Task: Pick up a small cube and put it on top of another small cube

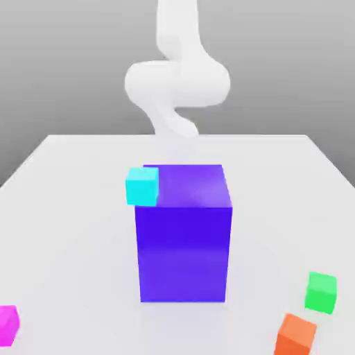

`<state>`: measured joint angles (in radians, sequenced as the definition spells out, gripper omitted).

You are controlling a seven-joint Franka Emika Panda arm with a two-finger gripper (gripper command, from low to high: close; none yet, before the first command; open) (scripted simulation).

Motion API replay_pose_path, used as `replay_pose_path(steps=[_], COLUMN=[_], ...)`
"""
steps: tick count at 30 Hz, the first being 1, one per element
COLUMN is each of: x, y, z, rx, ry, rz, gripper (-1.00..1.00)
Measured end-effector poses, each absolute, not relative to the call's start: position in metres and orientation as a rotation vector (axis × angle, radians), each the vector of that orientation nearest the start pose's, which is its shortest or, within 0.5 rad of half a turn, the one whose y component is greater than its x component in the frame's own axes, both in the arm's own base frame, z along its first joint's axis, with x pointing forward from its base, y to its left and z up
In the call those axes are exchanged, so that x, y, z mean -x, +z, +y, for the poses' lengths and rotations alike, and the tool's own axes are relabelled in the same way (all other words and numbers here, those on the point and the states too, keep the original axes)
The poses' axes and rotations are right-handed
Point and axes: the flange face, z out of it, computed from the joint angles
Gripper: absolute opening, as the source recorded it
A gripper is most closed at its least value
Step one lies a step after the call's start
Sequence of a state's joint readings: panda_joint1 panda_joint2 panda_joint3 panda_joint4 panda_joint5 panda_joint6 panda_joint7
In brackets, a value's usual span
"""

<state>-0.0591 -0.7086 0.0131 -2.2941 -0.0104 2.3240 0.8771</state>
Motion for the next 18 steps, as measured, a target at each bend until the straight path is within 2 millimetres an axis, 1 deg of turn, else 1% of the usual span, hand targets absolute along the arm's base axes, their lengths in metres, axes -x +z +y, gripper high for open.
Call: replay_pose_path(steps=[4,7,9,12,14,16,18], x=[-0.427,-0.455,-0.47,-0.488,-0.496,-0.501,-0.501], y=[0.633,0.592,0.562,0.516,0.484,0.45,0.416], z=[-0.049,-0.078,-0.099,-0.132,-0.154,-0.177,-0.204], rx=[2.364,2.303,2.253,2.163,2.094,2.016,1.922], ry=[-0.857,-0.774,-0.716,-0.627,-0.566,-0.503,-0.439], rz=[1.471,1.665,1.791,1.975,2.093,2.207,2.328], gripper=[0.0,0.0,0.0,0.0,0.0,0.0,0.0])
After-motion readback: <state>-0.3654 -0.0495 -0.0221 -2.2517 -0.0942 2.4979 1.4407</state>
